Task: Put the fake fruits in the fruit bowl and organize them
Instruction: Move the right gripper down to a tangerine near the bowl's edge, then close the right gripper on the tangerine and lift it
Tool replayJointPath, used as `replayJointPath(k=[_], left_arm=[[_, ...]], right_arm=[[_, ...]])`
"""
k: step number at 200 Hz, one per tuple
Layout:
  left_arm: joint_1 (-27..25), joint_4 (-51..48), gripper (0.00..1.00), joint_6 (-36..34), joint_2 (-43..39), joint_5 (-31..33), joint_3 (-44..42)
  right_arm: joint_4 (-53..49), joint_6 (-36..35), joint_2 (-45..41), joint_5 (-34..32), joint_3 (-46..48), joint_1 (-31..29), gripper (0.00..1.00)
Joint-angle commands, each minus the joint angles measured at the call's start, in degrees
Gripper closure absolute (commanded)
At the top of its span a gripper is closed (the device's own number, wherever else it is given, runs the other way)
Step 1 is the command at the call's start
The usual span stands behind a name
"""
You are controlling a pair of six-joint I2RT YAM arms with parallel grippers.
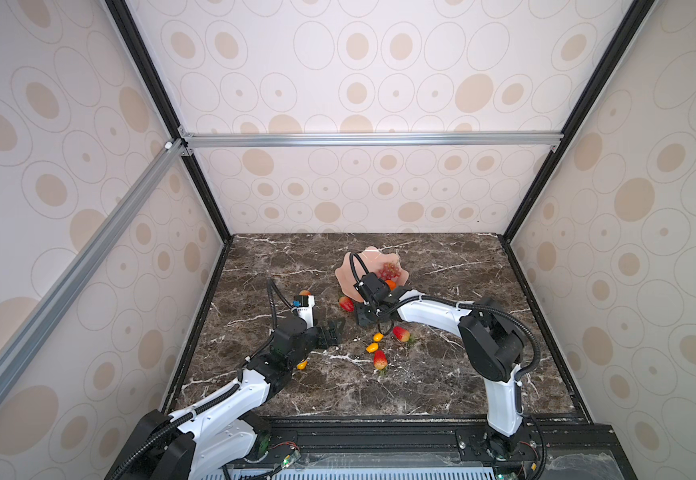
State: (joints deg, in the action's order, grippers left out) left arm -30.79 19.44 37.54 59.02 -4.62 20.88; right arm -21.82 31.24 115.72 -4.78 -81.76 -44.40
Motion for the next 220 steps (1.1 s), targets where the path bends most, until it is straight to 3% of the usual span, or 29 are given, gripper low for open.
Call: replayJointPath(k=[1,107,220], left_arm=[[0.56,0.56,0.02,-0.04,-0.74,-0.13,1.10],[0.55,2.34,0.02,1.13,-1.02,-0.62,-0.09],[0.62,1.54,0.02,0.77,-2.32,0.30,-0.58]], right_arm=[[-2.32,-0.15,1.58,-1.77,-2.05,-0.38,0.40],[-4.83,-1.57,6.69,-2.78,-6.82,-0.42,0.43],[-3.97,-2.01,5.54,-3.06,-5.78,-0.40,0.51]])
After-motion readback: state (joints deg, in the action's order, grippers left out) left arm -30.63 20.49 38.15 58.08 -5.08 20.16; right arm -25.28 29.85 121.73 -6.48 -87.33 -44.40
